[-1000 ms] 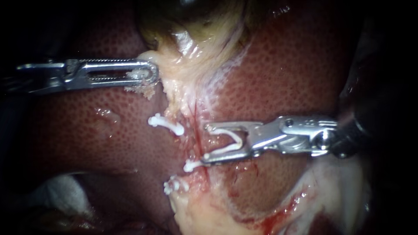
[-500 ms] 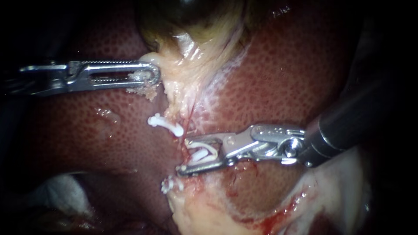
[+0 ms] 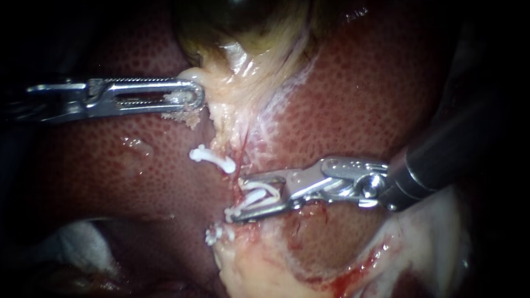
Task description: Clipping second clip right tube
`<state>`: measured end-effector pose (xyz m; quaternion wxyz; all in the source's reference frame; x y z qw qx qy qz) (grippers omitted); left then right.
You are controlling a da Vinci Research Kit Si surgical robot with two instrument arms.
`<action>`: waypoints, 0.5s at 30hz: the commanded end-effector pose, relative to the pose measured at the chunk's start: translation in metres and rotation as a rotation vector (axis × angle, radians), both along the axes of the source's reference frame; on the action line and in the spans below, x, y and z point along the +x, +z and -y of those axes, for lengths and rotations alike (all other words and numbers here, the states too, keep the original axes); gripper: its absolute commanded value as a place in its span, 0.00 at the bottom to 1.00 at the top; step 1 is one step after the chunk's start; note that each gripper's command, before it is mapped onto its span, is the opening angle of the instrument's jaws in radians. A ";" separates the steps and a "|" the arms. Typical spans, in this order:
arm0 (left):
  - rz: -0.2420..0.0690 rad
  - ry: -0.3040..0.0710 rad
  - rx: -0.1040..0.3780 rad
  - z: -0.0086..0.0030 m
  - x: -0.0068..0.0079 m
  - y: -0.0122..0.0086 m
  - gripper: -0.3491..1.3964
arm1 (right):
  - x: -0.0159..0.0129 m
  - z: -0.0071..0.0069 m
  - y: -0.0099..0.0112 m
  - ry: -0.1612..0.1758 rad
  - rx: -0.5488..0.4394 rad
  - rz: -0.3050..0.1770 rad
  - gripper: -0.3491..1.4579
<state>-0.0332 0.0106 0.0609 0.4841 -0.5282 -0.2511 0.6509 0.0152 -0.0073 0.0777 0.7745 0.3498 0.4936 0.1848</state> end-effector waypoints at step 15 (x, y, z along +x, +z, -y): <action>0.002 0.002 0.000 0.0001 0.0000 0.0000 0.00 | 0.0003 -0.0009 0.0008 0.038 0.005 0.024 0.46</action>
